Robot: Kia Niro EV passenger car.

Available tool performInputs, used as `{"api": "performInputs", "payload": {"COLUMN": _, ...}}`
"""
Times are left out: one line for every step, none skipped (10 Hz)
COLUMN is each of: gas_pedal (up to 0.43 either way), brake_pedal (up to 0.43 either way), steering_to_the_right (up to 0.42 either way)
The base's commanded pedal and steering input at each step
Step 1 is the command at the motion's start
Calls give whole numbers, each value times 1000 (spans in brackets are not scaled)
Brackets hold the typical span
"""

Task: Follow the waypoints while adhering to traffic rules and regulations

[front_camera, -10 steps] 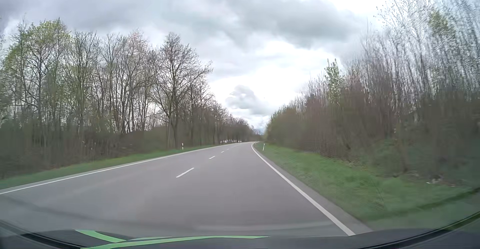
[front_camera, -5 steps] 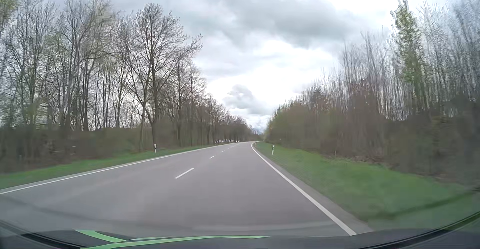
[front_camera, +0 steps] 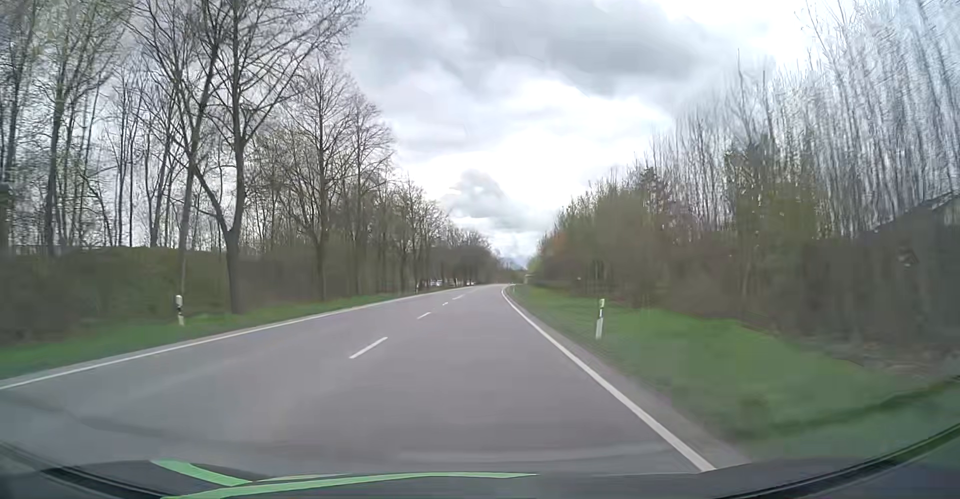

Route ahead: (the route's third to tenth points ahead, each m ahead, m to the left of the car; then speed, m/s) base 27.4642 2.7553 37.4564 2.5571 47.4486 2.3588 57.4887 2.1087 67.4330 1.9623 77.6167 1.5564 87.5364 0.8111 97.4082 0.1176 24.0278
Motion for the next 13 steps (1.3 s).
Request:
{"api": "performInputs", "payload": {"gas_pedal": 209, "brake_pedal": 0, "steering_to_the_right": 3}}
{"api": "performInputs", "payload": {"gas_pedal": 209, "brake_pedal": 0, "steering_to_the_right": 3}}
{"api": "performInputs", "payload": {"gas_pedal": 209, "brake_pedal": 0, "steering_to_the_right": 3}}
{"api": "performInputs", "payload": {"gas_pedal": 209, "brake_pedal": 0, "steering_to_the_right": 3}}
{"api": "performInputs", "payload": {"gas_pedal": 209, "brake_pedal": 0, "steering_to_the_right": 3}}
{"api": "performInputs", "payload": {"gas_pedal": 209, "brake_pedal": 0, "steering_to_the_right": 3}}
{"api": "performInputs", "payload": {"gas_pedal": 209, "brake_pedal": 0, "steering_to_the_right": 3}}
{"api": "performInputs", "payload": {"gas_pedal": 209, "brake_pedal": 0, "steering_to_the_right": 3}}
{"api": "performInputs", "payload": {"gas_pedal": 209, "brake_pedal": 0, "steering_to_the_right": 3}}
{"api": "performInputs", "payload": {"gas_pedal": 209, "brake_pedal": 0, "steering_to_the_right": 3}}
{"api": "performInputs", "payload": {"gas_pedal": 209, "brake_pedal": 0, "steering_to_the_right": 3}}
{"api": "performInputs", "payload": {"gas_pedal": 209, "brake_pedal": 0, "steering_to_the_right": 3}}
{"api": "performInputs", "payload": {"gas_pedal": 209, "brake_pedal": 0, "steering_to_the_right": 3}}
